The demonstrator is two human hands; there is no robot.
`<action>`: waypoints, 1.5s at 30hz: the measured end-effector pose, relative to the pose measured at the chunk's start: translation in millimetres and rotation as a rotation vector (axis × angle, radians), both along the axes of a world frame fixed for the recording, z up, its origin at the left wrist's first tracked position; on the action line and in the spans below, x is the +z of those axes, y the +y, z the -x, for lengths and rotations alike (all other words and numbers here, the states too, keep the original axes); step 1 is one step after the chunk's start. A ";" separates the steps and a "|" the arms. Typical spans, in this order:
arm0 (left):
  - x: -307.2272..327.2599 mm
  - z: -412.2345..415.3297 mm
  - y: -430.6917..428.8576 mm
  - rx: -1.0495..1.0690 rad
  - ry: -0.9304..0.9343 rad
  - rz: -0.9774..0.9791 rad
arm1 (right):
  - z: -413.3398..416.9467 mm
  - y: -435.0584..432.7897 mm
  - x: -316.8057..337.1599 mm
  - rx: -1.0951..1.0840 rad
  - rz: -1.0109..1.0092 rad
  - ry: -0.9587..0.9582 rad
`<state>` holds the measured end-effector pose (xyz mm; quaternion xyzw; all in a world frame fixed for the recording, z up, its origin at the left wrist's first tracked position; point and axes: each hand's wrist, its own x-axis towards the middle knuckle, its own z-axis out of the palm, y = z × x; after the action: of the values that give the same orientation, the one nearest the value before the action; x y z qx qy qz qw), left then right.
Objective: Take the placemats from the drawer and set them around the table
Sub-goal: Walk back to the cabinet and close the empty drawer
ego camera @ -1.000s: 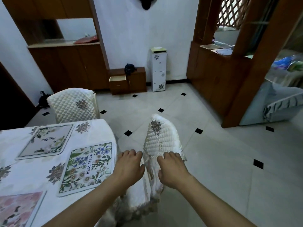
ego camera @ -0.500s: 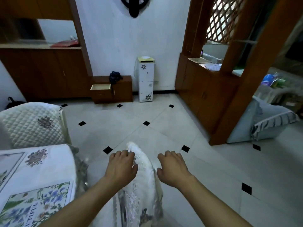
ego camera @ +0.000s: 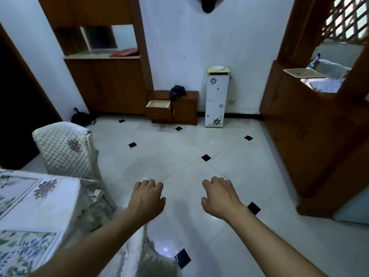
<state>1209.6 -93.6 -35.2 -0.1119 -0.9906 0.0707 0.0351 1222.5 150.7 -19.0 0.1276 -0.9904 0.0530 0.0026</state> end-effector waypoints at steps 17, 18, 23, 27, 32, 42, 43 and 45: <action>-31.1 296.3 54.3 0.141 -0.006 -0.042 | 320.5 55.4 -30.7 0.117 -0.018 -0.071; -31.1 326.0 55.7 0.145 -0.030 -0.039 | 348.3 57.1 -29.4 0.100 -0.009 -0.074; -24.2 450.2 53.6 0.157 -0.064 -0.021 | 471.6 61.8 -19.3 0.075 -0.001 -0.066; -14.6 531.0 45.6 0.166 -0.060 -0.056 | 564.8 55.1 -20.5 0.084 0.022 -0.068; -14.7 639.3 27.0 0.278 -0.039 -0.041 | 701.1 35.2 -33.6 0.170 0.031 -0.065; -6.4 818.2 -26.2 0.616 -0.057 -0.053 | 961.5 -32.7 -37.4 0.447 0.043 -0.072; -6.5 833.9 -33.0 0.642 -0.063 -0.059 | 983.5 -42.0 -37.1 0.468 0.036 -0.071; -9.5 866.0 -47.2 0.690 -0.068 -0.077 | 1025.4 -59.9 -40.9 0.491 0.024 -0.080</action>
<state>343.6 -140.8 -44.7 0.2287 -0.9726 0.0370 -0.0197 197.1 90.7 -59.9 0.3622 -0.9283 0.0689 -0.0478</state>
